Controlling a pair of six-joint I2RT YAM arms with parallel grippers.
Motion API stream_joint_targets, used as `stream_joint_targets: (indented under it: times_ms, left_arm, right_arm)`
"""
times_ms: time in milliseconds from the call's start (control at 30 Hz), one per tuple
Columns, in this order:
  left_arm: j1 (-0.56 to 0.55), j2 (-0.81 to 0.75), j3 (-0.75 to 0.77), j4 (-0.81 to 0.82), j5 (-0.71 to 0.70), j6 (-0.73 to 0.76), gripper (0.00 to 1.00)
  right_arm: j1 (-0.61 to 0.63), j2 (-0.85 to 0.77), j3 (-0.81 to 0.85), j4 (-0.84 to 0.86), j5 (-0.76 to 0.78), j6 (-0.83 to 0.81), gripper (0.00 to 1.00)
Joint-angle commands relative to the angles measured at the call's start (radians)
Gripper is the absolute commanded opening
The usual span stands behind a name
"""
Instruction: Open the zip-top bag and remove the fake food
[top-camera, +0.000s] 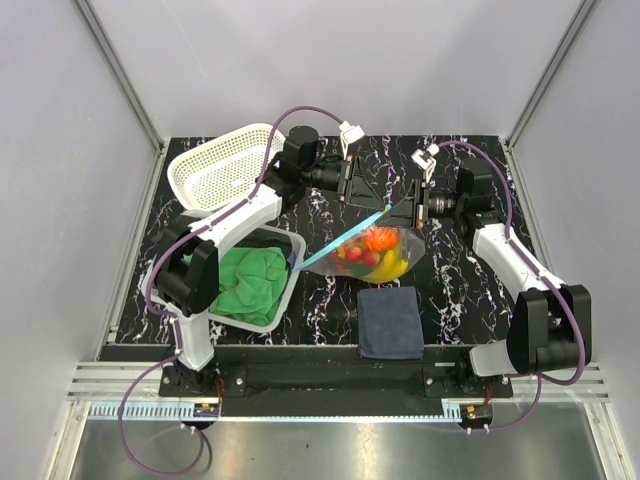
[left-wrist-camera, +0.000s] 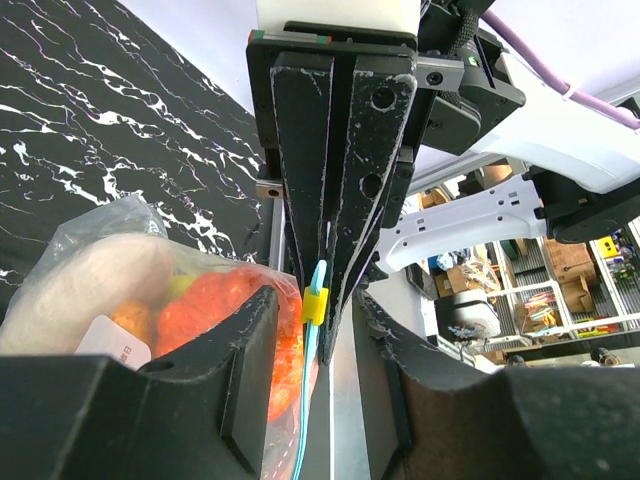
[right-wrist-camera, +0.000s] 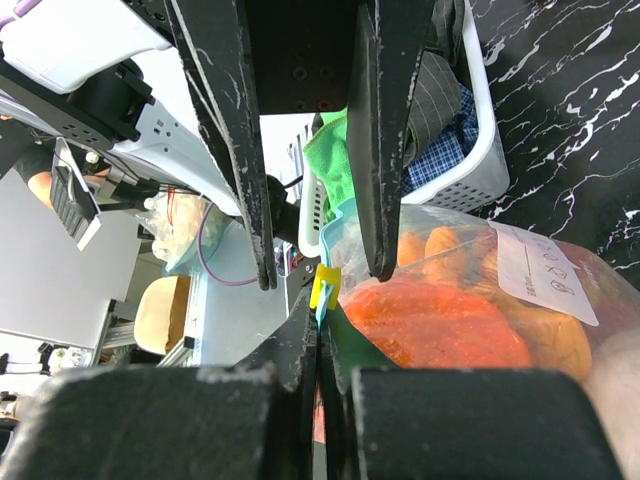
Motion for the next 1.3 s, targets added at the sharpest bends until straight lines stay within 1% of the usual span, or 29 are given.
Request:
stream_joint_targets:
  times_ms: [0,33,200,500,700,733,767,833,867,933,1000,1100,1200,1267]
  left_arm:
    - [0.001,0.004,0.017,0.031,0.037,0.005,0.38]
    - [-0.001,0.001,0.015,0.030,0.035,0.012,0.38]
    - [-0.009,0.007,0.029,0.030,0.038,0.012,0.30]
    - [-0.022,0.001,0.012,0.024,0.058,0.033,0.28]
    - [-0.021,-0.001,0.026,-0.007,0.049,0.053,0.08]
    - [-0.018,-0.004,0.032,-0.024,0.037,0.083,0.00]
    - [-0.015,-0.005,0.043,-0.063,0.031,0.100,0.00]
    - [-0.009,-0.007,0.049,-0.074,0.034,0.117,0.00]
    - [-0.007,-0.013,0.052,-0.103,0.029,0.133,0.00]
    - [-0.003,-0.020,0.052,-0.111,0.018,0.174,0.00]
    - [-0.001,-0.033,0.039,-0.136,0.015,0.193,0.00]
    - [-0.001,-0.037,0.035,-0.162,0.008,0.229,0.00]
    - [-0.001,-0.042,0.034,-0.199,0.002,0.260,0.00]
    - [0.001,-0.056,0.035,-0.244,-0.017,0.289,0.00]
  right_arm:
    - [0.009,0.001,0.047,0.017,0.001,-0.015,0.00]
    - [0.009,0.001,0.048,0.017,0.000,-0.015,0.00]
    - [0.009,0.001,0.047,0.015,-0.007,-0.015,0.00]
    - [0.009,-0.002,0.045,0.014,0.001,-0.018,0.00]
    - [0.009,-0.008,0.038,0.014,0.007,-0.019,0.00]
    - [0.009,-0.010,0.036,0.014,0.010,-0.019,0.00]
    - [0.009,-0.010,0.036,0.009,0.012,-0.023,0.00]
    - [0.008,-0.015,0.034,0.006,0.026,-0.021,0.00]
    - [0.005,-0.024,0.033,0.002,0.041,-0.018,0.00]
    - [-0.004,-0.036,0.022,0.009,0.096,-0.012,0.00]
    - [-0.017,-0.053,0.007,0.031,0.150,0.016,0.00]
    - [-0.031,-0.067,-0.010,0.077,0.179,0.051,0.00]
    - [-0.043,-0.074,-0.036,0.164,0.191,0.121,0.00]
    - [-0.050,-0.079,-0.042,0.178,0.214,0.125,0.00]
